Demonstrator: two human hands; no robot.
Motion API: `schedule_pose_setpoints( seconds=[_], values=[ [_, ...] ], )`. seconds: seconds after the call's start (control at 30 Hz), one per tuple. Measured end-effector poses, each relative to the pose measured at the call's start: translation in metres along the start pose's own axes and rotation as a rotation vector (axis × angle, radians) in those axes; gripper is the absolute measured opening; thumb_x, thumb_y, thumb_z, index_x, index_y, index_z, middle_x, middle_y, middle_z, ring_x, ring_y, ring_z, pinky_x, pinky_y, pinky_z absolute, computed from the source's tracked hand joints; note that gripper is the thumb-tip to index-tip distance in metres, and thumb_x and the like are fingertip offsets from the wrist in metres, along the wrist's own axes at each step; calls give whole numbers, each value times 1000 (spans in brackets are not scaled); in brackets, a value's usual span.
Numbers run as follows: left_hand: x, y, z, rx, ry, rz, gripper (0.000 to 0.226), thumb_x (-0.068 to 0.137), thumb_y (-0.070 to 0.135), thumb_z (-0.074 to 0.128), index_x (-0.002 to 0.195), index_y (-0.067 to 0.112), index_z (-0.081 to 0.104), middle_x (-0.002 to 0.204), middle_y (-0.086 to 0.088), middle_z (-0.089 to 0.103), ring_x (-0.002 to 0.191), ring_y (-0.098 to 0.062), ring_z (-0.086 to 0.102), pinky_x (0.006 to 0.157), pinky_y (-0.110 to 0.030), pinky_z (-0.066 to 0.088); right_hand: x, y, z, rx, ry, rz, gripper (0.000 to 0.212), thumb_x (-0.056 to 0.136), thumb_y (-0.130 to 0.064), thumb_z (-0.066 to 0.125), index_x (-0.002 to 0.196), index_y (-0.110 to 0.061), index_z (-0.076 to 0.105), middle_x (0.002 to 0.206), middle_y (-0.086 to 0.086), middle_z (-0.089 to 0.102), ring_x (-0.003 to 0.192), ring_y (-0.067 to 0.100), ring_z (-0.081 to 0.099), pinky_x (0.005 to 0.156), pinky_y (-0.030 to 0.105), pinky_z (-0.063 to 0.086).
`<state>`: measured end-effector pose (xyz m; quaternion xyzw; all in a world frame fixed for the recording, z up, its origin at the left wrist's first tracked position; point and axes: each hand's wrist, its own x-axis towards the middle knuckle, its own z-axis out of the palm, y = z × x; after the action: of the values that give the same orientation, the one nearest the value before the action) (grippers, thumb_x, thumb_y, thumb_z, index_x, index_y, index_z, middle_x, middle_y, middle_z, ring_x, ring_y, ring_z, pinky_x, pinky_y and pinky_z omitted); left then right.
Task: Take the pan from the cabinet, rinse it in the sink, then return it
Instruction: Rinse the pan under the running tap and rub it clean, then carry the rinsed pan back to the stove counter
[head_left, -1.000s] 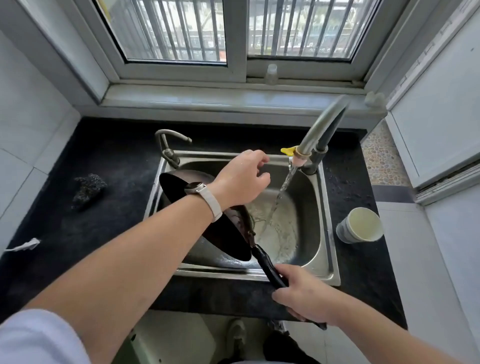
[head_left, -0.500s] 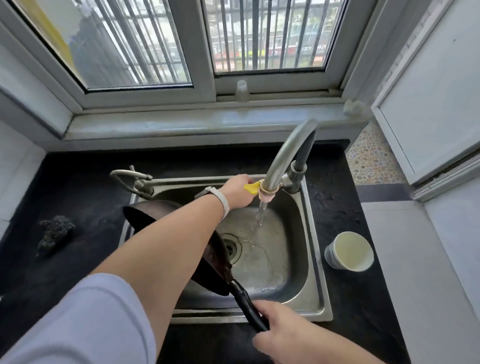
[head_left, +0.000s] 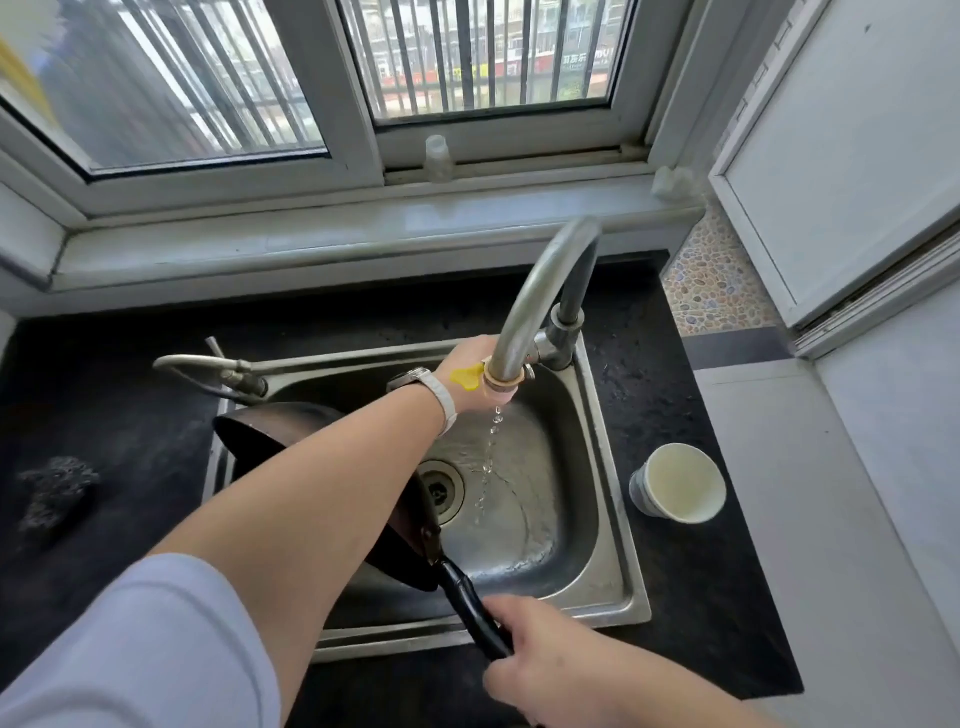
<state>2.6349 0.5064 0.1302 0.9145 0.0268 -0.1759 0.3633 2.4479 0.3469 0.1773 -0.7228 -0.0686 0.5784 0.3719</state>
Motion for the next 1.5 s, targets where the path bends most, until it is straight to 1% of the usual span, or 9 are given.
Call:
schedule_pose_setpoints(
  seconds=[0.17, 0.27, 0.4, 0.53, 0.67, 0.83, 1.07, 1.33, 1.5],
  values=[
    [-2, 3, 3, -6, 39, 21, 15, 91, 10, 65, 82, 20, 58, 62, 17, 48, 51, 6, 47, 53, -3, 37, 3, 5, 7, 26, -24, 26, 30, 78, -26, 54, 98, -48, 58, 70, -11, 54, 55, 7, 55, 58, 24, 45],
    [-17, 9, -8, 47, 26, 91, 8, 93, 11, 62, 92, 19, 60, 70, 17, 49, 59, 13, 52, 59, -5, 38, 2, 6, 10, 44, -38, 20, 22, 79, -25, 53, 89, -44, 57, 63, -6, 54, 49, 10, 55, 52, 25, 47],
    [-49, 5, -34, 126, 113, -13, 19, 90, 21, 57, 71, 22, 58, 74, 5, 62, 76, -20, 62, 61, -31, 47, 0, 7, 18, 54, -9, 40, 33, 80, -19, 51, 111, -26, 59, 61, 0, 54, 50, 17, 53, 50, 28, 46],
    [-115, -20, -59, 25, 379, -106, 8, 87, 25, 60, 89, 24, 68, 73, 15, 61, 77, -11, 57, 66, -22, 37, -5, 7, 25, 34, 34, 24, 34, 82, -15, 50, 115, -19, 57, 57, 1, 50, 42, 12, 48, 47, 26, 44],
    [-217, -31, -46, -123, 523, -22, 9, 86, 19, 63, 78, 19, 68, 66, 8, 64, 66, -6, 57, 62, -15, 40, -15, 0, 36, 16, 97, -11, 22, 86, -9, 51, 107, -10, 55, 54, 4, 47, 36, 9, 44, 41, 19, 38],
    [-280, -56, 16, -313, 258, -99, 22, 90, 30, 63, 73, 17, 65, 55, 6, 55, 53, -4, 47, 57, -22, 39, -28, -9, 62, 34, 195, -70, 11, 86, -1, 51, 91, -10, 49, 51, 8, 43, 37, 17, 39, 39, 22, 32],
    [-298, -64, 73, -697, -42, -290, 44, 84, 61, 54, 97, 20, 64, 83, -5, 71, 66, -14, 65, 69, -35, 54, -51, -3, 96, 104, 280, -137, 14, 86, 0, 50, 95, -9, 57, 54, 8, 46, 40, 18, 41, 43, 27, 34],
    [-319, -31, 84, -1416, -159, -183, 15, 99, 17, 53, 108, 5, 58, 98, -15, 66, 92, -27, 66, 89, -42, 55, -79, 13, 117, 163, 324, -225, 25, 86, 2, 50, 108, -6, 60, 55, 2, 46, 40, 13, 44, 41, 27, 36],
    [-336, -8, 94, -1587, -58, -169, 15, 99, 16, 51, 106, 6, 60, 97, -15, 66, 89, -26, 66, 85, -39, 54, -95, 27, 120, 243, 297, -276, 10, 86, 2, 51, 91, -6, 53, 53, 0, 47, 42, 13, 44, 42, 25, 36]
  ],
)
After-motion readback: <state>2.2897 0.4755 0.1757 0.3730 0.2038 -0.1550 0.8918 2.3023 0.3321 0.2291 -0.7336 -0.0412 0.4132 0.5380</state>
